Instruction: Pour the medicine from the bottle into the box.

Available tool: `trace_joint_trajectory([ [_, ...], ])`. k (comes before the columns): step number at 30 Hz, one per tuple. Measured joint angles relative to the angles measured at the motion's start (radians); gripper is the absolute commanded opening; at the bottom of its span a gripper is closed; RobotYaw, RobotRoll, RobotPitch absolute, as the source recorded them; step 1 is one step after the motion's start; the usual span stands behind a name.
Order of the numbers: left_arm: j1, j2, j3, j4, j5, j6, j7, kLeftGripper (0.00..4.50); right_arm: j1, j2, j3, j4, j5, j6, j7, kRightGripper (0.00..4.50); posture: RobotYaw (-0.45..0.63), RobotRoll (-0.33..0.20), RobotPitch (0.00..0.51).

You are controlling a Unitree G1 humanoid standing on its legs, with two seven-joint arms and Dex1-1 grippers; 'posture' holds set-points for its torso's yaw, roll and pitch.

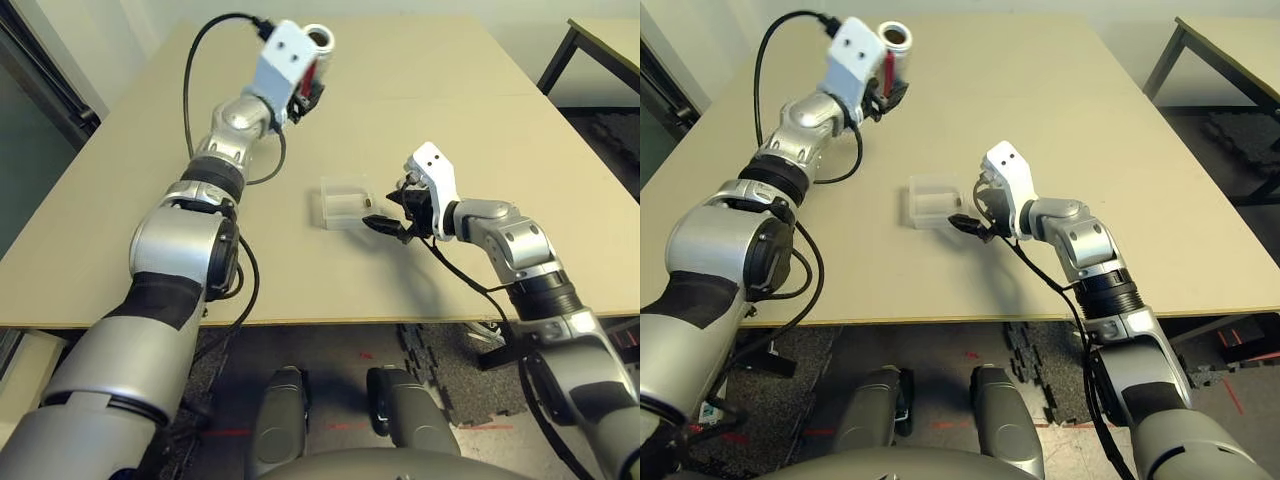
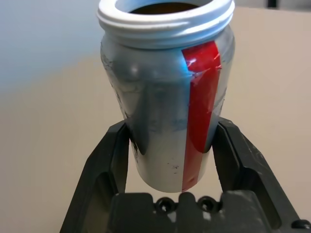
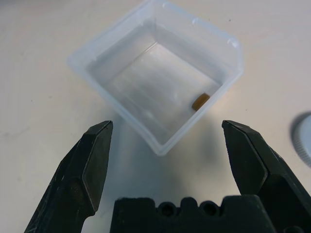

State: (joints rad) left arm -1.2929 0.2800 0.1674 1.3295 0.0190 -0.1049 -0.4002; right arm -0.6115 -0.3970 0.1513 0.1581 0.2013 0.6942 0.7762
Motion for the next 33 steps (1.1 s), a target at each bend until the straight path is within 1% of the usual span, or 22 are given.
trace_joint_trajectory([
  [2,0.042,0.0,0.034,-0.016,-0.038,0.029,0.014,2.74,0.015,-0.009,0.0,-0.021,0.007,0.011,0.008,4.5,0.08,0.0,0.097],
  [7,0.138,-0.003,0.085,-0.023,-0.093,0.075,0.026,2.74,0.047,-0.032,0.0,-0.07,0.019,0.039,0.019,4.5,0.08,0.0,0.097],
  [12,0.193,-0.017,0.105,-0.023,-0.116,0.102,0.034,2.74,0.055,-0.055,-0.002,-0.111,0.03,0.065,0.029,4.5,0.08,0.0,0.097],
  [18,0.211,-0.031,0.093,-0.024,-0.114,0.117,0.034,2.74,0.083,-0.074,-0.018,-0.157,0.055,0.098,0.025,4.5,0.08,0.0,0.097],
  [19,0.212,-0.031,0.086,-0.024,-0.112,0.118,0.034,2.74,0.086,-0.076,-0.022,-0.158,0.057,0.101,0.023,4.5,0.05,0.0,0.098],
  [20,0.213,-0.031,0.08,-0.024,-0.109,0.118,0.034,2.74,0.088,-0.079,-0.028,-0.159,0.061,0.104,0.02,4.5,0.05,0.0,0.098],
  [26,0.239,-0.03,0.009,-0.032,-0.055,0.101,0.039,2.74,0.09,-0.086,-0.048,-0.16,0.067,0.108,0.004,4.5,0.05,0.0,0.099],
  [33,0.255,-0.028,-0.019,-0.055,-0.036,0.094,0.042,2.74,0.09,-0.085,-0.048,-0.159,0.075,0.108,-0.006,4.5,0.06,0.0,0.098],
])
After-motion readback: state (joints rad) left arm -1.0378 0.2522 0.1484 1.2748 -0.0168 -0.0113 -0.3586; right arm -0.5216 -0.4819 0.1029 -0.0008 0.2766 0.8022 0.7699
